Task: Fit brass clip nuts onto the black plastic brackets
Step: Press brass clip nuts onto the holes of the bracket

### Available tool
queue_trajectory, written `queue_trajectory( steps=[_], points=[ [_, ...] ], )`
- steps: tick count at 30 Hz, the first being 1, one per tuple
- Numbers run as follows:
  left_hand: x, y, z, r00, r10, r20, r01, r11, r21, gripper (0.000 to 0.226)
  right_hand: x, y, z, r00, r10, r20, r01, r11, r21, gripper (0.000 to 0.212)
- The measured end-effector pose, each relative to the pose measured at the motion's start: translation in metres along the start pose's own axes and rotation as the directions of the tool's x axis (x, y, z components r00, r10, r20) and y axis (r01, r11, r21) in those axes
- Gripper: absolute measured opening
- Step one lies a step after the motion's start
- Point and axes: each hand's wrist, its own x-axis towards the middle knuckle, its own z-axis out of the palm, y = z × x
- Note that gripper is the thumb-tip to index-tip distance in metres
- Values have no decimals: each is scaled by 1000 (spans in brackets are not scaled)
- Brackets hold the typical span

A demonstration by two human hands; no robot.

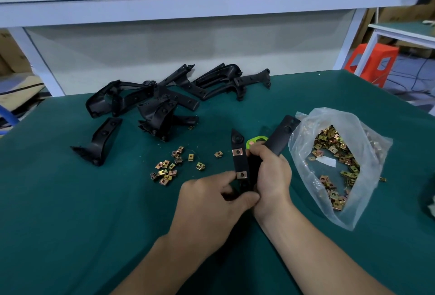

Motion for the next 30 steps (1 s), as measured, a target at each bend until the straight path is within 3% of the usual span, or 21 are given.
queue_trajectory(
  steps=[5, 10, 13, 17, 21, 26, 30],
  points=[
    [2, -3, 0, 988, 153, -18, -144, 959, 243, 50, 1, 7, 1, 999, 35, -7, -35, 999, -12, 13],
    [2, -5, 3, 998, -1, -66, 9, 992, 130, 34, 2, 7, 3, 998, 55, 11, -55, 998, 10, 16],
    [7, -3, 4, 988, -54, -144, 68, 993, 95, 41, -1, -2, 5, 993, 22, 116, -17, 999, -44, 15],
    [17, 4, -4, 951, -105, -290, 126, 990, 55, 46, -21, -20, -5, 956, -7, 294, 88, 961, -262, 5],
    [21, 23, -9, 935, -87, -345, 103, 994, 29, 50, -54, -44, -28, 892, -23, 451, 194, 921, -337, 13],
    [10, 74, 26, 971, 1, -239, -54, 975, -213, 56, -91, -98, -76, 906, -147, 398, 299, 886, -354, 17],
    [-18, 126, 76, 995, 96, 4, -89, 936, -341, 55, -122, -139, -156, 933, -231, 277, 327, 866, -378, 22]
  ],
)
